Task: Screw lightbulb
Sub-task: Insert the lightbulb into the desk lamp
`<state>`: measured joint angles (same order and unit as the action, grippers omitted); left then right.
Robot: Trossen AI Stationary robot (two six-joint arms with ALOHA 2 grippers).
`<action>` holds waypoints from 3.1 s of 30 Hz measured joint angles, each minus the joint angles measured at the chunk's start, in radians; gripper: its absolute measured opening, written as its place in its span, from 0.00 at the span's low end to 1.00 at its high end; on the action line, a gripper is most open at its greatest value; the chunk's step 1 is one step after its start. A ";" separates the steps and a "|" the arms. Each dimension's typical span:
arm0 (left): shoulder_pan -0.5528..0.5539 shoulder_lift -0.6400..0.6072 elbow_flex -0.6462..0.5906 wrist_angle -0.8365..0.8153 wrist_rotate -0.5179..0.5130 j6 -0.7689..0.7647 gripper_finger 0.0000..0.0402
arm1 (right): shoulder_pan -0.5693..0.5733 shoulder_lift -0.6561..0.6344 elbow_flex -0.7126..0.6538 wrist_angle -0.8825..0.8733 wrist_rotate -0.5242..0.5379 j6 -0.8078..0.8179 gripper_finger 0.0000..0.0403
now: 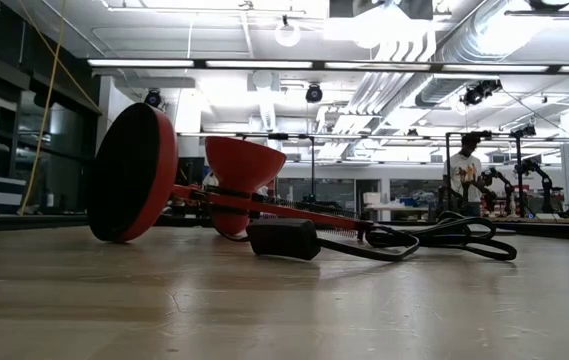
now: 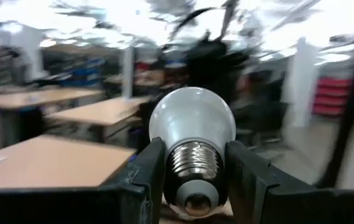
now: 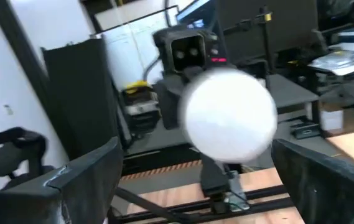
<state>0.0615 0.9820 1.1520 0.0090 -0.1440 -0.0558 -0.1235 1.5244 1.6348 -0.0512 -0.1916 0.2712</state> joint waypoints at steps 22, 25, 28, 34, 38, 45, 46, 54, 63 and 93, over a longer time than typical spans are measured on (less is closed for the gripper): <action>-0.005 0.109 0.001 0.131 0.091 -0.014 0.29 | 0.022 0.008 0.000 0.008 0.016 -0.036 0.99; -0.005 0.118 0.001 0.142 0.092 -0.013 0.29 | 0.029 0.009 0.000 0.007 0.015 -0.036 0.99; -0.005 0.120 0.001 0.150 0.101 -0.019 0.29 | 0.029 0.009 0.000 0.009 0.015 -0.036 0.99; -0.005 0.124 0.001 0.158 0.109 -0.028 0.29 | 0.028 0.009 0.000 0.009 0.016 -0.035 0.98; -0.005 0.135 0.001 0.178 0.108 -0.029 0.29 | 0.028 0.011 0.000 0.008 0.016 -0.036 0.94; -0.005 0.145 0.002 0.173 0.108 -0.037 0.29 | 0.029 0.028 0.000 0.007 0.004 -0.017 0.84; -0.005 0.145 0.002 0.173 0.108 -0.038 0.29 | 0.031 0.028 0.000 0.003 0.002 -0.017 0.84; -0.005 0.144 0.002 0.170 0.110 -0.038 0.29 | 0.033 0.027 0.000 0.014 0.000 -0.007 0.75; -0.005 0.144 0.002 0.171 0.111 -0.045 0.34 | 0.033 0.027 0.000 0.011 0.001 -0.008 0.60; 0.463 0.235 -0.296 -0.241 0.053 -0.240 0.01 | -0.002 -0.161 0.000 -0.336 0.139 -0.044 0.60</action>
<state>0.5249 1.2165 0.8556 -0.2324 -0.0911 -0.2960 -0.1258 1.3632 1.6344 -0.3868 -0.0523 0.2277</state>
